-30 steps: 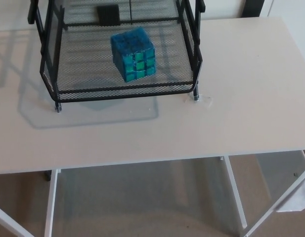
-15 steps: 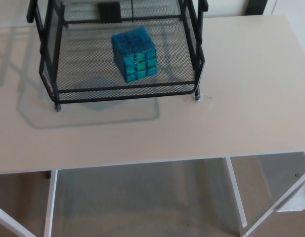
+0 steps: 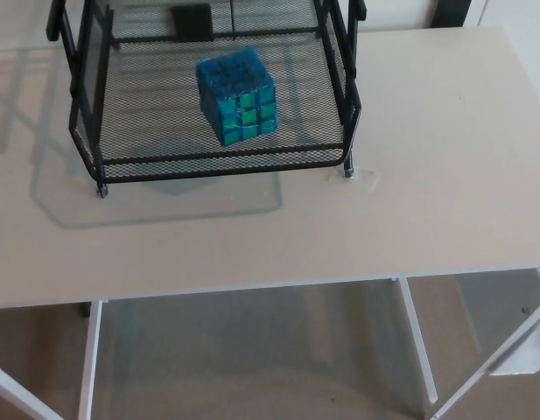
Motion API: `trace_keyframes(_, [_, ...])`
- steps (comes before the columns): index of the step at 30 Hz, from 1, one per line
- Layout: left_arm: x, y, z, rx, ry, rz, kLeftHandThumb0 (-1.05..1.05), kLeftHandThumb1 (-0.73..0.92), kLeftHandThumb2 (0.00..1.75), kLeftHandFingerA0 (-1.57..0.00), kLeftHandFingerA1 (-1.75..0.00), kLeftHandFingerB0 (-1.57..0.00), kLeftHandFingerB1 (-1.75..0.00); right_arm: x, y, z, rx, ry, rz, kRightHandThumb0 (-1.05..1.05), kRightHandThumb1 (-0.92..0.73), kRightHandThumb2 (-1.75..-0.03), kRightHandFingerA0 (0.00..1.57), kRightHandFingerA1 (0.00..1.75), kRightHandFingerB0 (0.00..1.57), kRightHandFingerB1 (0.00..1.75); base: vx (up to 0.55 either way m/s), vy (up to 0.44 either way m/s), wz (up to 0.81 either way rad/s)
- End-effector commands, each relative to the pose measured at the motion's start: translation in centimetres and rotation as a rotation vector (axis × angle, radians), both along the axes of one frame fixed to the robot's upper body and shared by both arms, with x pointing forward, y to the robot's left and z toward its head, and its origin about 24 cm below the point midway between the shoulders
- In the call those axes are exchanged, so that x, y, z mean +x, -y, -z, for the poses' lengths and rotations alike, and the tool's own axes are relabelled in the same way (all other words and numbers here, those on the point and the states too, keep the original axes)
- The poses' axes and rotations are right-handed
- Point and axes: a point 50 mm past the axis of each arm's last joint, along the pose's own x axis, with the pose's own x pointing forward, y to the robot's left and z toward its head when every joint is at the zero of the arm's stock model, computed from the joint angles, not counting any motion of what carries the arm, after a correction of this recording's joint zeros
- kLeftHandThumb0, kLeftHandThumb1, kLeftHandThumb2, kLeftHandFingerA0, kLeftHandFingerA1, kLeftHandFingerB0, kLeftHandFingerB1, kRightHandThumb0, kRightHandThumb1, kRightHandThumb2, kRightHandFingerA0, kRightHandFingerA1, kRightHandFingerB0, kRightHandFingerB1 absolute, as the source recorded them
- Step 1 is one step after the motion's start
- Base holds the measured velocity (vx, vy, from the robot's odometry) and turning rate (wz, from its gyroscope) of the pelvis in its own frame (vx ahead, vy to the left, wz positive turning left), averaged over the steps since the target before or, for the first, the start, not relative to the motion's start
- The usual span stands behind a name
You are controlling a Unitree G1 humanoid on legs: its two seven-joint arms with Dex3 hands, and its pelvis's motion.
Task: The robot walks towards a desk on which a file tray is kept in the middle and a cube is kept to its right. The robot lifts the cube using its right hand and places it on the file tray.
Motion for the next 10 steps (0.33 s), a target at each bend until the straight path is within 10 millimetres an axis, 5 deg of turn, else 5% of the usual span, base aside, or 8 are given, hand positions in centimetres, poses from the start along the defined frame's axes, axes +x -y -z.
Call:
trace_keyframes(1, [-4.5,-0.8,-1.1,0.136,-0.007,-0.376,-0.72,0.92,0.9,-0.57,-1.75,0.0,-1.31,-3.6,1.7,0.9,-0.007,0.116,0.351,-0.51,-0.6,-0.56,0.17,0.86,0.23,0.6,0.0,0.0,0.0])
trace_keyframes(3, [-4.4,-0.6,-0.7,0.125,0.007,-0.372,-0.73,0.92,0.9,-0.54,-1.75,0.0,-1.55,-3.5,1.8,1.5,-0.001,0.081,0.355,-0.55,-0.38,-0.86,0.23,0.7,0.21,0.6,0.0,0.0,0.0])
trace_keyframes(4, [-4.2,-0.4,-0.3,0.102,0.003,-0.354,-0.76,0.92,0.92,0.0,-1.29,0.0,-1.17,-3.4,1.9,2.3,0.024,0.045,0.351,-0.5,-0.61,-0.56,0.14,0.81,0.22,0.59,0.0,0.0,0.0])
trace_keyframes(6, [-4.0,-0.1,0.3,0.074,-0.014,-0.322,-0.51,0.84,1.36,-0.13,-0.78,0.0,-0.67,-3.4,1.8,3.8,0.039,-0.007,0.364,-0.49,-0.57,-0.57,0.17,0.85,0.24,0.58,0.0,0.0,0.0])
trace_keyframes(7, [-4.0,0.0,0.6,0.048,-0.08,-0.272,-0.75,0.92,1.0,0.0,-0.54,0.0,-0.41,-3.4,1.7,4.4,0.054,-0.022,0.385,-0.49,-0.53,-0.59,0.2,0.86,0.25,0.6,0.0,0.0,0.0])
trace_keyframes(8, [-4.0,0.0,0.6,0.045,-0.088,-0.267,-0.75,0.92,1.0,0.0,-0.54,0.0,-0.41,-3.3,1.8,4.5,0.054,-0.023,0.388,-0.49,-0.53,-0.59,0.2,0.86,0.25,0.6,0.0,0.0,0.0])
trace_keyframes(9, [-3.9,0.1,0.8,0.044,-0.085,-0.26,-0.77,0.92,0.97,0.0,-1.52,0.0,-0.62,-3.4,1.8,5.0,0.077,-0.042,0.386,-0.46,-0.52,-0.58,0.21,0.92,0.23,0.6,0.0,0.0,0.0])
trace_keyframes(10, [-3.9,0.1,0.8,0.044,-0.085,-0.26,-0.77,0.92,0.97,0.0,-1.52,0.0,-0.62,-3.4,1.8,5.0,0.077,-0.042,0.386,-0.46,-0.52,-0.58,0.21,0.92,0.23,0.6,0.0,0.0,0.0])
